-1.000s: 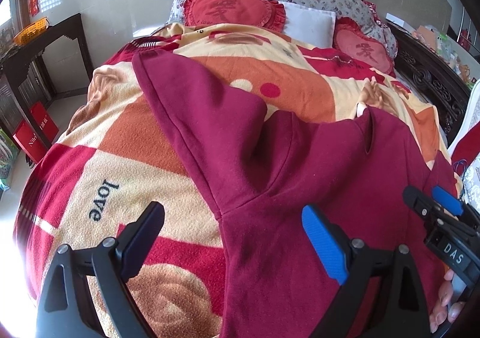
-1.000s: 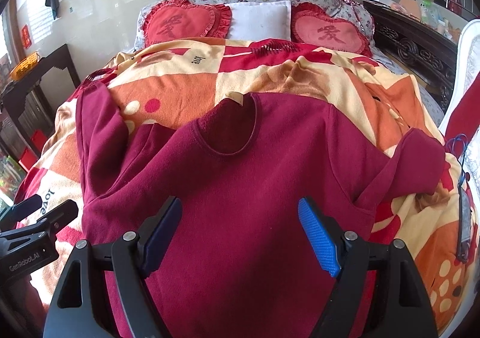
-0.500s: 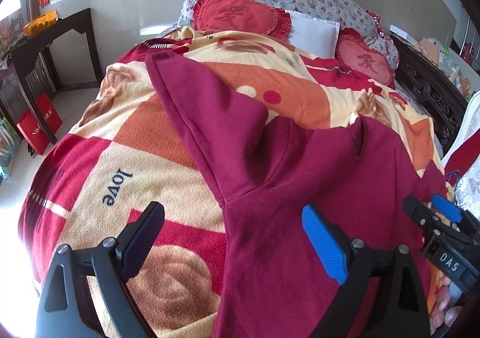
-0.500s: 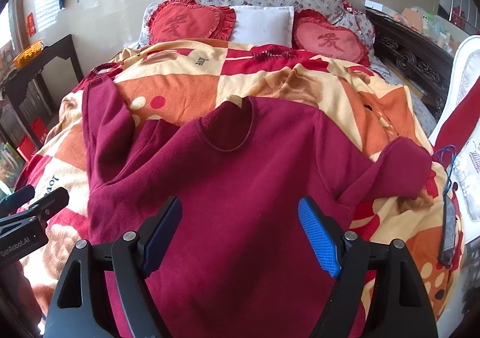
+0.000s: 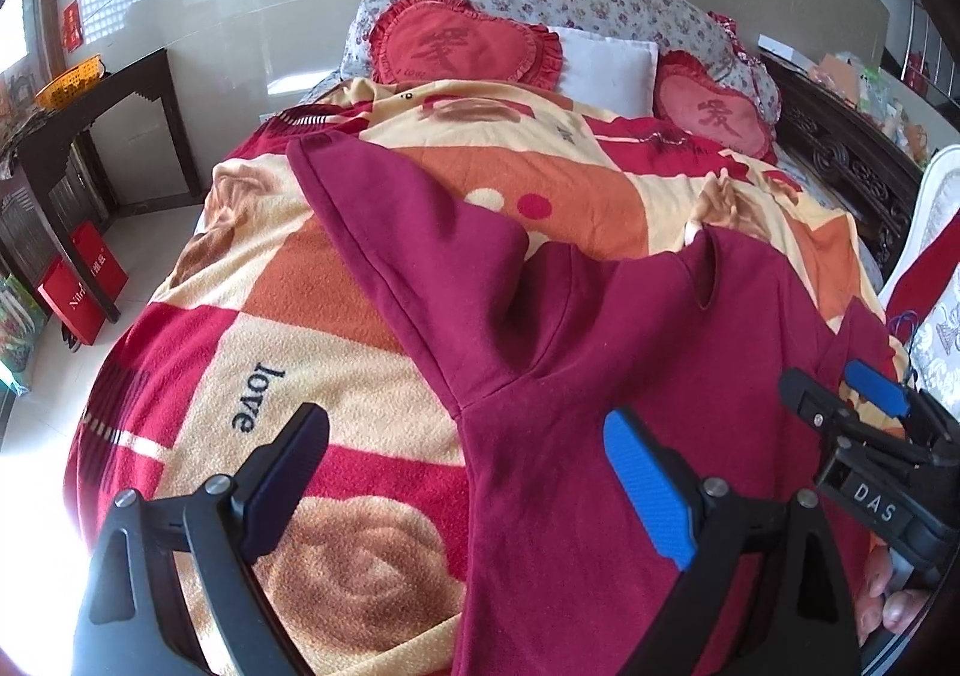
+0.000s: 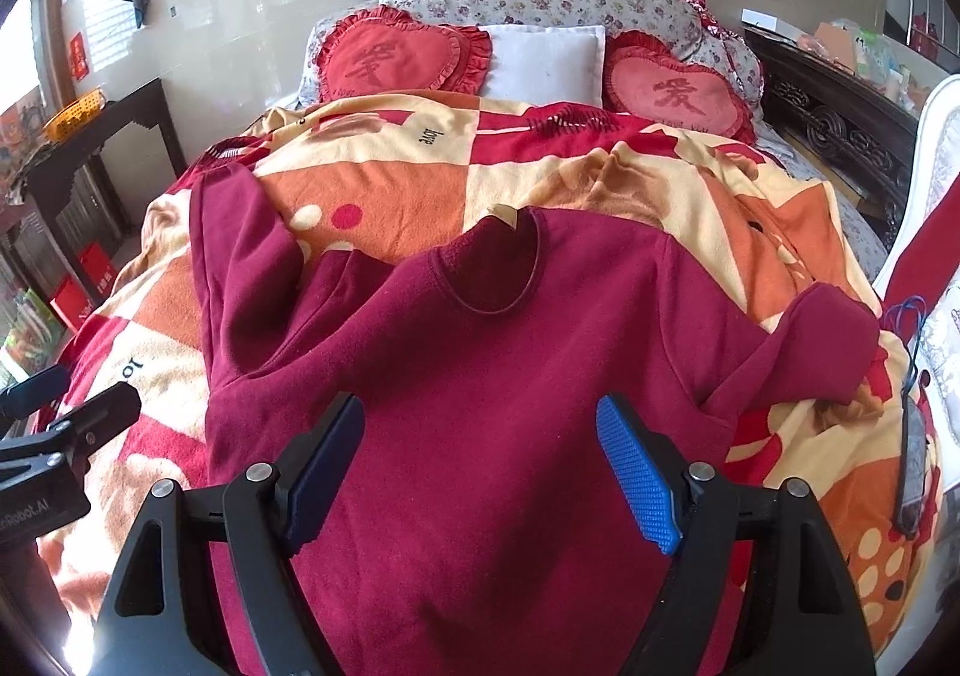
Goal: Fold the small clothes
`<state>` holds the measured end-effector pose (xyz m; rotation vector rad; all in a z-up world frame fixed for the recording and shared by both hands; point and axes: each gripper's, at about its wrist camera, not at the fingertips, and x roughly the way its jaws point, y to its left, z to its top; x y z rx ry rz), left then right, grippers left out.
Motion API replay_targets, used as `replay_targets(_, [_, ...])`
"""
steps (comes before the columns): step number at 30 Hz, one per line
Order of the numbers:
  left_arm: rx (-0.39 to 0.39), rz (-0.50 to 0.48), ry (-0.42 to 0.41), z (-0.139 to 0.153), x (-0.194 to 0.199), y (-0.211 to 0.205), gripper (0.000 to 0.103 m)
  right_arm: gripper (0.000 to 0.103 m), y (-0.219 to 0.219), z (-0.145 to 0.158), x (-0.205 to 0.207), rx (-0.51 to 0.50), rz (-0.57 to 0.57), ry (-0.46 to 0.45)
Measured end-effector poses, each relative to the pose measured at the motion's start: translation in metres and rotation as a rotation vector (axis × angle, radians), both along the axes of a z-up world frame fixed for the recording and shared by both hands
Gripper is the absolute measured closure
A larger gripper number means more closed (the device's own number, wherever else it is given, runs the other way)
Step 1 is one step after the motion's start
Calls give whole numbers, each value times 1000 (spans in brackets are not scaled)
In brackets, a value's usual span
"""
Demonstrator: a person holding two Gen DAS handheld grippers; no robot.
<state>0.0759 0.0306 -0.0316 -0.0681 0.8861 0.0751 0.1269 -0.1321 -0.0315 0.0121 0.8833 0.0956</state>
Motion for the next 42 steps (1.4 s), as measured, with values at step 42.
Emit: replay_targets(42, [-1,10,51,-32,44,7,7,37,13,-24,30,-16,6,48])
